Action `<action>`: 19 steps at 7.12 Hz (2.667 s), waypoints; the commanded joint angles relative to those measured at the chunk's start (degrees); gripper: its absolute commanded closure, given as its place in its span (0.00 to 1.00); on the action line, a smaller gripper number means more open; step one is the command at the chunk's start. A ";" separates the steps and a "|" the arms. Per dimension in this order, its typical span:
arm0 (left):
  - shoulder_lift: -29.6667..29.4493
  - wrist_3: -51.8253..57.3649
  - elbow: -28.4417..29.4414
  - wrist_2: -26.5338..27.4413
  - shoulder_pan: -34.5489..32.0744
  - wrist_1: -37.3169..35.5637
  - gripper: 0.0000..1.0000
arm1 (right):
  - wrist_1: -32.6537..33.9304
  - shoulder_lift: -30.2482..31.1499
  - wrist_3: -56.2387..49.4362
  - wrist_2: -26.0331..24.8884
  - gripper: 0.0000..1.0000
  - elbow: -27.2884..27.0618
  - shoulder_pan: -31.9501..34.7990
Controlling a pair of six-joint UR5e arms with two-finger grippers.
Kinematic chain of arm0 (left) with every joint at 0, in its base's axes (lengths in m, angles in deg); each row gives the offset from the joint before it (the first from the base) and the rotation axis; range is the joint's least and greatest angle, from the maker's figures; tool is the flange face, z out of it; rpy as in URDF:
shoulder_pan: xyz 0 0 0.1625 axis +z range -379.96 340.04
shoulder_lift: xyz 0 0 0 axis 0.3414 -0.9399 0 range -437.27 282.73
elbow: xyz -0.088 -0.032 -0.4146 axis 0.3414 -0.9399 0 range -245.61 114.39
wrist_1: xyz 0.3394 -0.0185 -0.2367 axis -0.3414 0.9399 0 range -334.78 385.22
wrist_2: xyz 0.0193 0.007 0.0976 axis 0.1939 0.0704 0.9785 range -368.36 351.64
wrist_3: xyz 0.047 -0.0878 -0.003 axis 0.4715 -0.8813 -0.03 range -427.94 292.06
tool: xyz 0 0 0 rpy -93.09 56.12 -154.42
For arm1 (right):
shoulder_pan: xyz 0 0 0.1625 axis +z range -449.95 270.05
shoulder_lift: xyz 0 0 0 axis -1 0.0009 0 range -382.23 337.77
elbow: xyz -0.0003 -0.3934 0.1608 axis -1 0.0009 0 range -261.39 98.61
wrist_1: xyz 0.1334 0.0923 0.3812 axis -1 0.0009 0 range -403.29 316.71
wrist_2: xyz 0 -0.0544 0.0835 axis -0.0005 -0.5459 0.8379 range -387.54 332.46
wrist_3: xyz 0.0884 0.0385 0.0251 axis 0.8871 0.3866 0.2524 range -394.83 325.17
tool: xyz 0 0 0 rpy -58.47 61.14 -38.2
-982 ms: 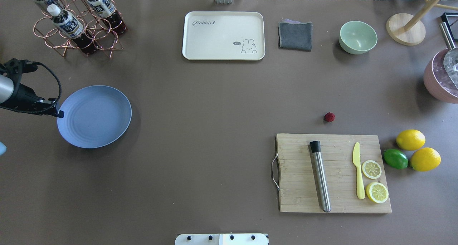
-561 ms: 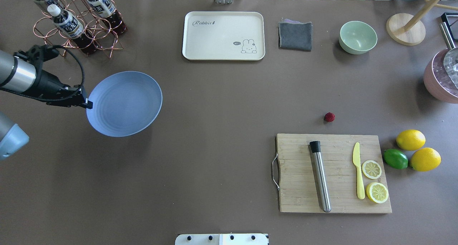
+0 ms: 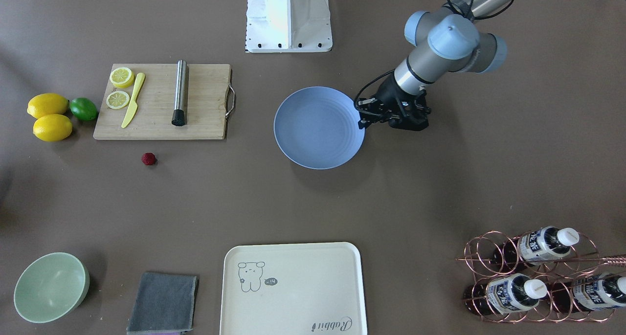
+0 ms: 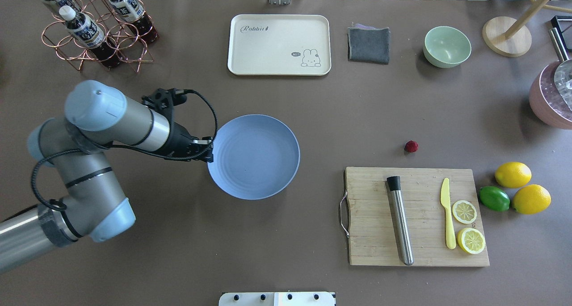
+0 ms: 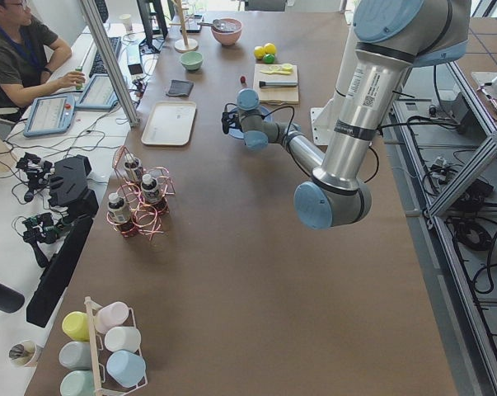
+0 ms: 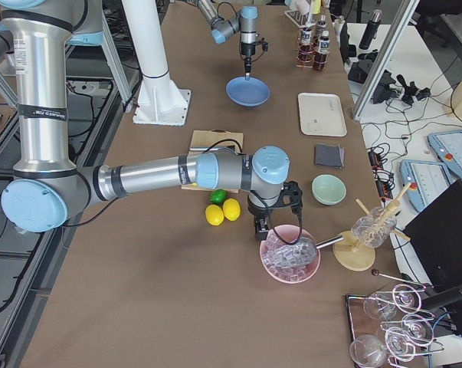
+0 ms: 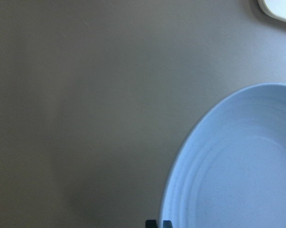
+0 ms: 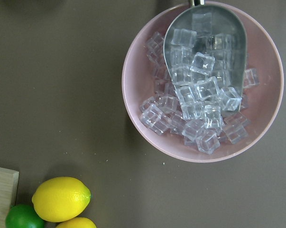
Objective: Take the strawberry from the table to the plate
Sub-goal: 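Push the blue plate with the left gripper toward the table center, then lower the right gripper onto the red strawberry while the left arm withdraws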
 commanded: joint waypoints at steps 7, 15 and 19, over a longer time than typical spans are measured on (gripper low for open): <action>-6.25 -1.26 5.56 5.69 2.90 -1.57 0.03 | -6.95 -5.92 20.43 4.92 0.00 -1.97 -10.91; 5.77 16.75 -2.98 -1.17 -10.28 -12.38 0.03 | -20.42 -15.43 52.35 -10.81 0.04 5.10 -37.64; 6.32 16.76 -3.33 -1.18 -10.91 -12.29 0.03 | -29.98 -15.52 55.91 -16.44 0.16 10.33 -42.75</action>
